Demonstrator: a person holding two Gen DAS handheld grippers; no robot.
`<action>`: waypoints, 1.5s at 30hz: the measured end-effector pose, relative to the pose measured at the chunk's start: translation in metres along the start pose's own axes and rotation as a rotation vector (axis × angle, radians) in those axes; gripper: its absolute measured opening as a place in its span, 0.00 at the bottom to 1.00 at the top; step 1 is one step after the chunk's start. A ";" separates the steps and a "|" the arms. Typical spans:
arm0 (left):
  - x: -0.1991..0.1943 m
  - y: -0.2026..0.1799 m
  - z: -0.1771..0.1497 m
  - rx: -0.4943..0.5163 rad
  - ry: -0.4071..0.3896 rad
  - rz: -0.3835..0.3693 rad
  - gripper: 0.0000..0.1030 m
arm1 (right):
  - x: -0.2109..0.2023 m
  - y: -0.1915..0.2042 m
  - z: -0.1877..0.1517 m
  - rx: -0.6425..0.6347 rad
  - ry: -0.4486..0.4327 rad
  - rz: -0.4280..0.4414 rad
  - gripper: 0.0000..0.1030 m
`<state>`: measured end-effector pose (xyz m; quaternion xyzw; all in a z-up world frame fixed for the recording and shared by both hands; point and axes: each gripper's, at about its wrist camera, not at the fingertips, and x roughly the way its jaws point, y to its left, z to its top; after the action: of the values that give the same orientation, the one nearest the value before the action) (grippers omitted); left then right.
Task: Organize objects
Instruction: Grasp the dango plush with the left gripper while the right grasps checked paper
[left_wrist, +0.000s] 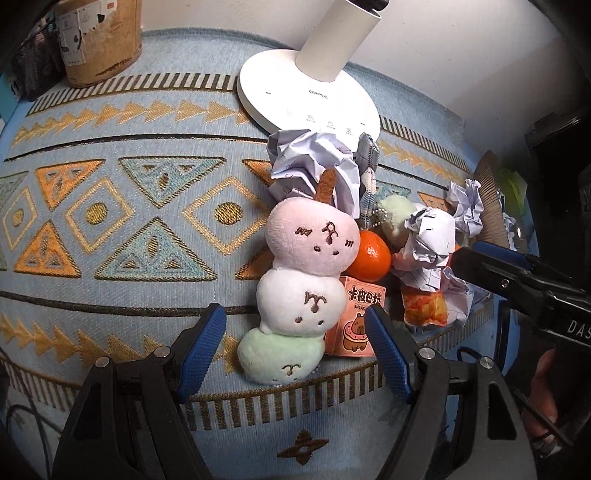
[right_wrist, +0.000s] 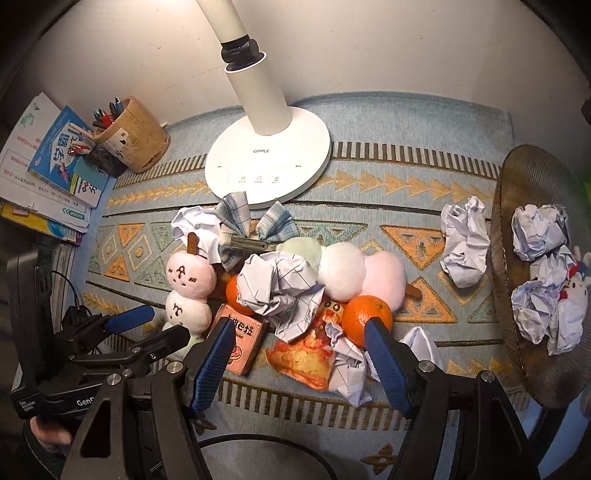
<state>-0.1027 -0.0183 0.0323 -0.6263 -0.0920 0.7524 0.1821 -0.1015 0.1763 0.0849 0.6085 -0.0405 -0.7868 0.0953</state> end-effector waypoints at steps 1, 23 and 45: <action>0.003 -0.001 0.001 0.005 0.005 -0.004 0.74 | 0.005 0.001 0.004 -0.003 0.003 -0.002 0.69; -0.003 -0.034 -0.006 0.105 -0.031 0.058 0.44 | 0.030 0.007 0.021 0.002 0.025 0.105 0.49; -0.074 -0.147 -0.038 0.252 -0.201 0.238 0.44 | -0.094 -0.048 -0.018 0.074 -0.199 0.148 0.49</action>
<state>-0.0307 0.0845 0.1464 -0.5269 0.0596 0.8328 0.1587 -0.0667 0.2429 0.1610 0.5260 -0.1235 -0.8320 0.1259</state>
